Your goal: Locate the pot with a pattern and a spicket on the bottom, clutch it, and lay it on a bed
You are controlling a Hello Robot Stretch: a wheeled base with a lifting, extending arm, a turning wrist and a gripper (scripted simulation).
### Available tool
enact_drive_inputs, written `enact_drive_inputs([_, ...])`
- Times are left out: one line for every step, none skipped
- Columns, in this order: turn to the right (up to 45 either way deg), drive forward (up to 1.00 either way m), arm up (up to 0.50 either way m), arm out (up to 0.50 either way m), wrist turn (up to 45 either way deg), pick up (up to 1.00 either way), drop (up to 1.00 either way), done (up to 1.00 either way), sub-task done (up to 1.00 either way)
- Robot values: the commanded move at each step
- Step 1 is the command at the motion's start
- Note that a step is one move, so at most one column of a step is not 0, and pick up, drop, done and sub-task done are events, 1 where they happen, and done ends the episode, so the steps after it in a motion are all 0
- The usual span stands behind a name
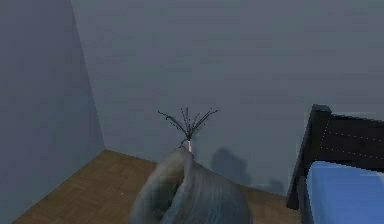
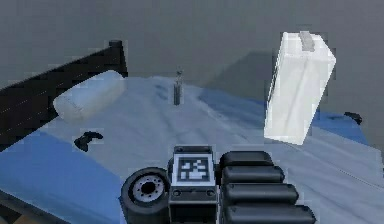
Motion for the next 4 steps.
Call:
enact_drive_inputs([0.0, 0.00, 0.00, 0.48, 0.0, 0.00, 0.00, 0.00, 0.00])
enact_drive_inputs([0.0, 0.00, 0.00, 0.00, 45.0, 0.00, 0.00, 0.00, 0.00])
enact_drive_inputs([0.0, 0.00, 0.00, 0.00, 45.0, 0.00, 0.00, 0.00, 0.00])
enact_drive_inputs([0.0, 0.00, 0.00, 0.00, 18.0, 0.00, 0.00, 0.00, 0.00])
